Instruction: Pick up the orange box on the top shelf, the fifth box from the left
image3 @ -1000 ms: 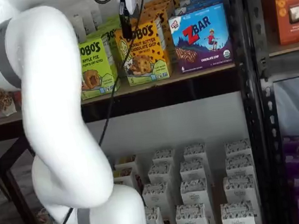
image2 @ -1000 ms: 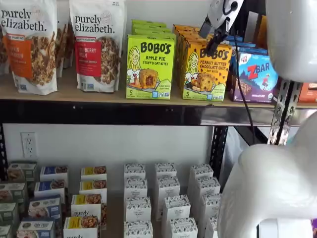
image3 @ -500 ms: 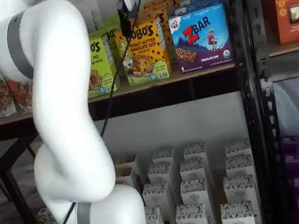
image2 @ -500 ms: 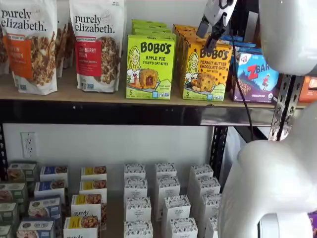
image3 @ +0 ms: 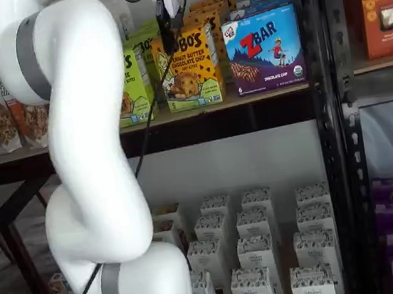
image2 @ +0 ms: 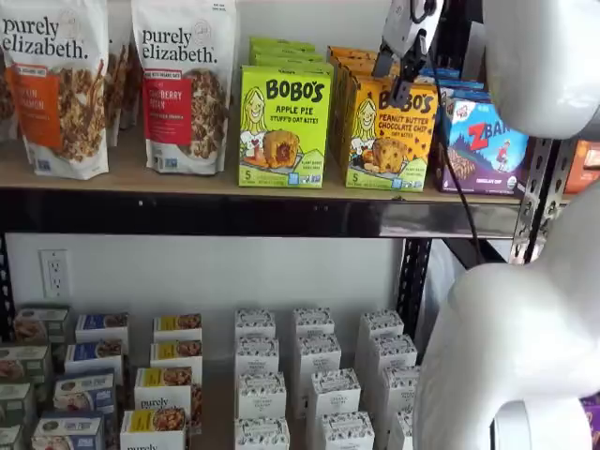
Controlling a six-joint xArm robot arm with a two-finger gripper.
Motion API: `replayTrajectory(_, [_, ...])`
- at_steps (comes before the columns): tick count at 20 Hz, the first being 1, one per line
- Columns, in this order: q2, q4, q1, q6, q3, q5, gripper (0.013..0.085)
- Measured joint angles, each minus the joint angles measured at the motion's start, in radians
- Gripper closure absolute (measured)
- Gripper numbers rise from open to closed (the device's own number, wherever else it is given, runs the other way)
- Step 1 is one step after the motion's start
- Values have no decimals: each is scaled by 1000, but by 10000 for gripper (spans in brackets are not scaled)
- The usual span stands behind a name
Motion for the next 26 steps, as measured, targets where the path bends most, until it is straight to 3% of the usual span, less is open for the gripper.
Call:
replayTrajectory(8, [13, -34, 31, 20, 11, 9, 130])
replayTrajectory(15, [19, -90, 68, 45, 30, 4, 130])
replayTrajectory(26, [25, -103, 85, 59, 39, 4, 130])
